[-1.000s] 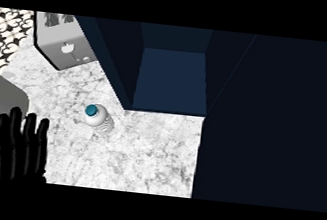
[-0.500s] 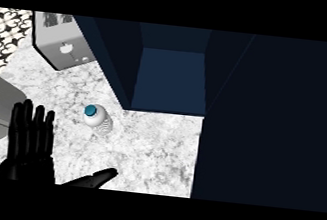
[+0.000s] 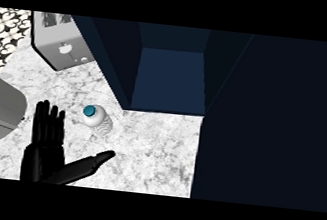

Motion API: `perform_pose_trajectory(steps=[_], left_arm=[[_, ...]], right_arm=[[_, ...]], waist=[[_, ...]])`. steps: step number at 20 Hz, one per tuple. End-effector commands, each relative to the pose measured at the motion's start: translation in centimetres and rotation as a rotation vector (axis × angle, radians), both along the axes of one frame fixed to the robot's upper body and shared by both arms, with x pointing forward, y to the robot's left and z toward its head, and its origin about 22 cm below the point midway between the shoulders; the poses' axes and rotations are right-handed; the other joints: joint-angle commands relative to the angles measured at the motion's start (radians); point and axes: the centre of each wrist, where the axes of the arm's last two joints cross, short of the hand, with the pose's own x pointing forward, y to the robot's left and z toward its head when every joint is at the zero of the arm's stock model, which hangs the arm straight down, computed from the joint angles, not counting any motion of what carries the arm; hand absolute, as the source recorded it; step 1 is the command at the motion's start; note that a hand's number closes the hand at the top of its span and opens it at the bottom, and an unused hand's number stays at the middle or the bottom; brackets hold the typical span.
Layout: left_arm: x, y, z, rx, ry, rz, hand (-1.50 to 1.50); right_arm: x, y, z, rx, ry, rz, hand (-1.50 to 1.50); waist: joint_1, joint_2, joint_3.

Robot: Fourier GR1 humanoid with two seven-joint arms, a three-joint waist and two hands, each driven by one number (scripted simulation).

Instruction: Pick up the bottled water, place it into the cabinet and close the cabinet

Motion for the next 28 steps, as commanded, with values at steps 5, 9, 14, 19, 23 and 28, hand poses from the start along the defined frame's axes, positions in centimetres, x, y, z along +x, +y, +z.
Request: perform_pose_trajectory(steps=[5,9,14,19,23,28], left_arm=[[1.3,1.2,-6.5,-0.011,0.037,0.0,-1.5],[3.9,1.8,-7.2,-0.006,0.03,0.008,-1.5],[3.5,2.4,-10.1,-0.037,0.044,0.024,-1.5],[3.8,4.1,-11.6,-0.013,0.045,0.052,-1.5],[5.3,4.6,-12.8,-0.018,0.056,0.064,-1.5],[4.9,3.0,-14.2,-0.081,0.005,0.039,-1.5]], right_arm=[[-1.6,0.6,4.1,-0.007,-0.046,0.0,-1.5],[-2.0,0.5,4.0,-0.021,-0.064,-0.001,-1.5],[-2.5,0.0,4.2,-0.036,-0.054,-0.001,-1.5],[-3.5,-0.6,3.6,-0.024,-0.045,0.004,-1.5],[-3.5,-0.8,3.4,-0.039,-0.053,-0.005,-1.5],[-3.5,-0.8,3.5,-0.048,-0.055,-0.008,-1.5]], waist=[[-0.001,0.002,0.0],[-0.005,0.001,0.0],[0.001,0.003,0.0],[0.001,0.001,0.001],[0.001,0.004,0.0],[0.006,0.005,0.0]])
